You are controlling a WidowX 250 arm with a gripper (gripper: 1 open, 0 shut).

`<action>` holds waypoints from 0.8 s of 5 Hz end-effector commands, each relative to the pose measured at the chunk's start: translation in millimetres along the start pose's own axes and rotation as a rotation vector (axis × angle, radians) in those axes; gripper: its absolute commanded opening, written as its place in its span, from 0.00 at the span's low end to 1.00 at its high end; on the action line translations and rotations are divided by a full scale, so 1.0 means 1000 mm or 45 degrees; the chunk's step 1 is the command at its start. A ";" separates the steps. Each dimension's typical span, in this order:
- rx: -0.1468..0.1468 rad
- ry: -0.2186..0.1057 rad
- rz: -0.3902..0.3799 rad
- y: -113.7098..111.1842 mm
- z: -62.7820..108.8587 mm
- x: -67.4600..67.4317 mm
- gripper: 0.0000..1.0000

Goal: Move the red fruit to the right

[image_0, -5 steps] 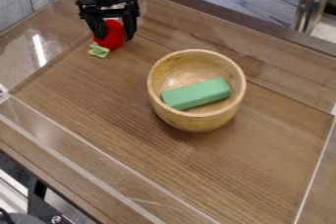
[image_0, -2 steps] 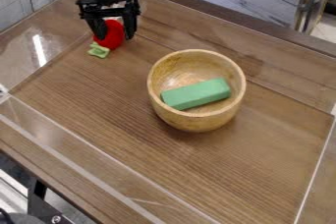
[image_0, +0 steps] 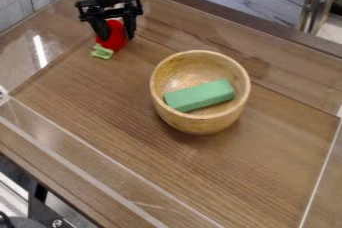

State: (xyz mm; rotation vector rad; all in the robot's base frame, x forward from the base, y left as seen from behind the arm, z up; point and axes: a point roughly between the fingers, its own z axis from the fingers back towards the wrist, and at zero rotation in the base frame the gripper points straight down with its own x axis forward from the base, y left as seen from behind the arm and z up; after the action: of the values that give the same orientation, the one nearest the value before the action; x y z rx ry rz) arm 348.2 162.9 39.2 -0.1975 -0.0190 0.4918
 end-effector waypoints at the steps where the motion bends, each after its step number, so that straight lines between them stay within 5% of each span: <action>1: -0.038 -0.092 0.031 -0.006 0.046 -0.001 0.00; 2: -0.082 -0.107 0.031 -0.008 0.076 -0.007 0.00; 3: -0.122 -0.073 -0.119 -0.023 0.099 -0.022 0.00; 4: -0.132 0.000 -0.363 -0.048 0.105 -0.050 0.00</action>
State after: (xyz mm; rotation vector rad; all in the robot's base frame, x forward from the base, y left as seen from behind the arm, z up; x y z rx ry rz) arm 318.7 118.9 129.3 -0.3159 -0.0040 0.2280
